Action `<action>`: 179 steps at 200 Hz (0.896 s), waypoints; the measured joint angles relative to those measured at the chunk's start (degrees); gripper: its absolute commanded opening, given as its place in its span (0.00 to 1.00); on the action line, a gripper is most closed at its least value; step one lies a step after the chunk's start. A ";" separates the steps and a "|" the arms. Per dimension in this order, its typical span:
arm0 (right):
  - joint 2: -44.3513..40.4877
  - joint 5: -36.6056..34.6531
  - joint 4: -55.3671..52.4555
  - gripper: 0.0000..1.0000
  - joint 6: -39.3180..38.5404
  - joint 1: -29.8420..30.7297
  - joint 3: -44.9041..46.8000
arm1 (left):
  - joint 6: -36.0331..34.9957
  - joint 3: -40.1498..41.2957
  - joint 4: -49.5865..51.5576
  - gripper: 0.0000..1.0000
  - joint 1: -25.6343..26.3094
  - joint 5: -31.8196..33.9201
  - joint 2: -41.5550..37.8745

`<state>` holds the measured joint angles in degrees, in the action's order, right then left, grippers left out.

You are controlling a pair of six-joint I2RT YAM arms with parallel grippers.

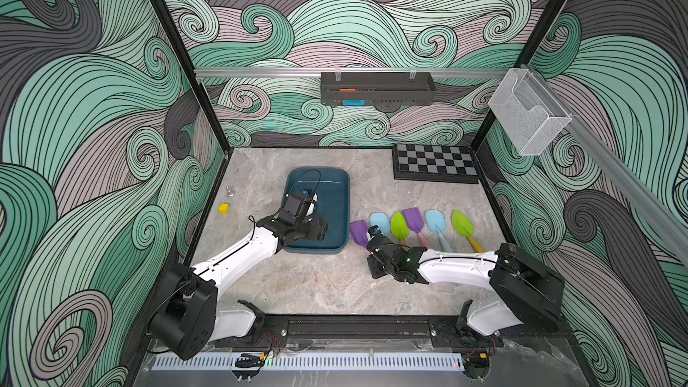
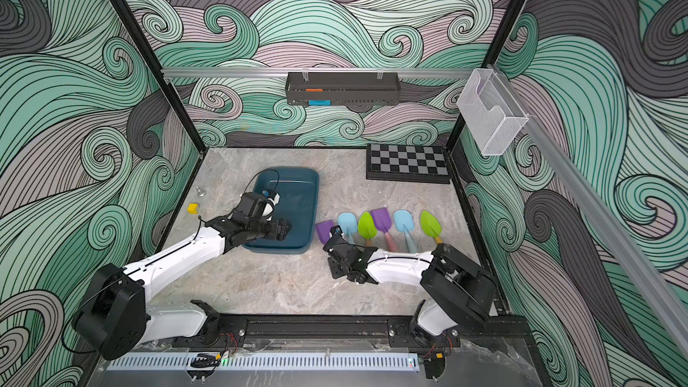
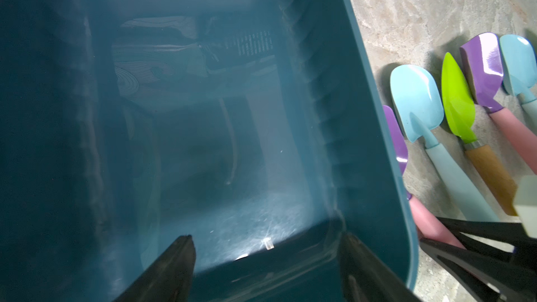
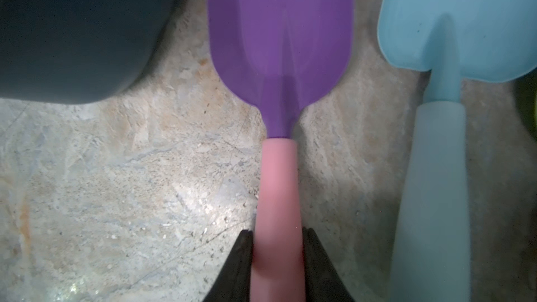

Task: Put the shovel into the storage box
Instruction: Pick up the shovel from the center of the board.

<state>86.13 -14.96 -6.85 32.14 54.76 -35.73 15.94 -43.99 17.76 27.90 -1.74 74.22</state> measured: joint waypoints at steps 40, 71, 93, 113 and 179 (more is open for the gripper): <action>-1.53 -0.24 -0.87 0.09 0.04 -0.02 0.26 | 0.15 0.00 -0.72 0.82 0.02 -0.22 0.59; -4.44 -1.07 -2.45 0.02 0.04 -0.02 0.90 | 0.22 0.00 -1.07 0.83 0.04 -0.42 1.09; -7.82 -1.66 -3.74 0.00 0.00 -0.02 0.98 | 0.39 0.00 -1.60 0.83 0.04 -1.42 1.09; -11.39 -2.56 -5.11 0.00 -0.20 -0.02 0.98 | 1.14 0.07 -3.54 0.83 0.07 -4.07 1.03; -16.72 -3.23 -9.60 0.00 -3.08 0.22 -3.15 | 6.67 2.01 -15.37 0.81 2.01 -13.84 0.39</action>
<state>69.41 -18.20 -16.45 29.06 54.98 -38.87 22.61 -41.98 2.39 29.91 -15.57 74.61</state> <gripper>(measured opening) 0.276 0.816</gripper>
